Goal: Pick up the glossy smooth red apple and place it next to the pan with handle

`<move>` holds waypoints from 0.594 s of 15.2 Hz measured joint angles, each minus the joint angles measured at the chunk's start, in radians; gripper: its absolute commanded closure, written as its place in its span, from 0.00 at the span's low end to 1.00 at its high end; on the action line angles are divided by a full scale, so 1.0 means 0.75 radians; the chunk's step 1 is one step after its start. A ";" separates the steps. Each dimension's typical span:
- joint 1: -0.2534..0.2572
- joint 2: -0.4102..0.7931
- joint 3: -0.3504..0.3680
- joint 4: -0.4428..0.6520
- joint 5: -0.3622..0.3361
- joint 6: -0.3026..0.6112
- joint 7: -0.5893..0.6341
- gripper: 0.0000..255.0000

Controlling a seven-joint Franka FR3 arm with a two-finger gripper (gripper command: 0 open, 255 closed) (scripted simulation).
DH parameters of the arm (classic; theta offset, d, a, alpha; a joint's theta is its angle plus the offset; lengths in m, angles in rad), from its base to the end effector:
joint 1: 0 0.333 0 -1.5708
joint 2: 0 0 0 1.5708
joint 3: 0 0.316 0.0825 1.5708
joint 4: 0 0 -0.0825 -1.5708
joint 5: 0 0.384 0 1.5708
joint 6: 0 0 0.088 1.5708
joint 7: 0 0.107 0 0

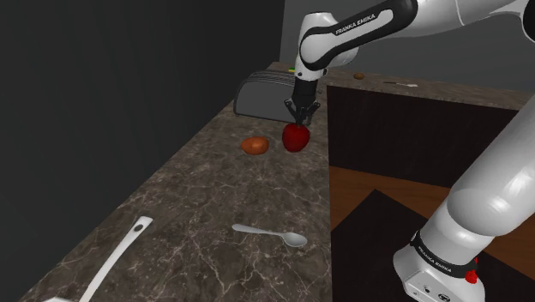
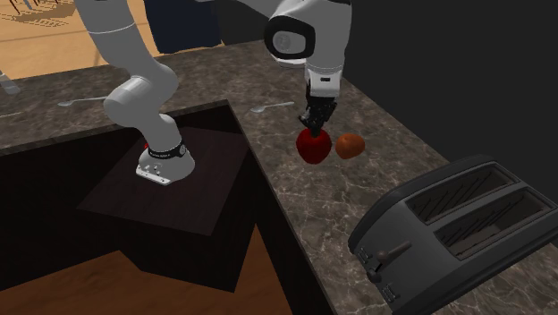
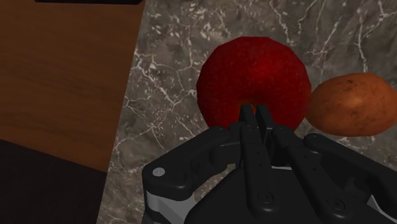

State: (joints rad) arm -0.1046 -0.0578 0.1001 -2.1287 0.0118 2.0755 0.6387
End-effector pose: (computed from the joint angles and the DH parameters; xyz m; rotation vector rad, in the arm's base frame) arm 0.5292 -0.0013 0.4348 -2.9722 0.9999 -0.0042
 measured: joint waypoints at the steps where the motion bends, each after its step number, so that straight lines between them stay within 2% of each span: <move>1: 0.000 -0.009 0.000 0.009 0.001 -0.018 -0.001 1.00; 9: -0.001 -0.053 -0.002 0.108 0.005 -0.161 -0.003 1.00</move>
State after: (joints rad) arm -0.1050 -0.0978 0.0988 -2.0479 0.0154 1.9548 0.6366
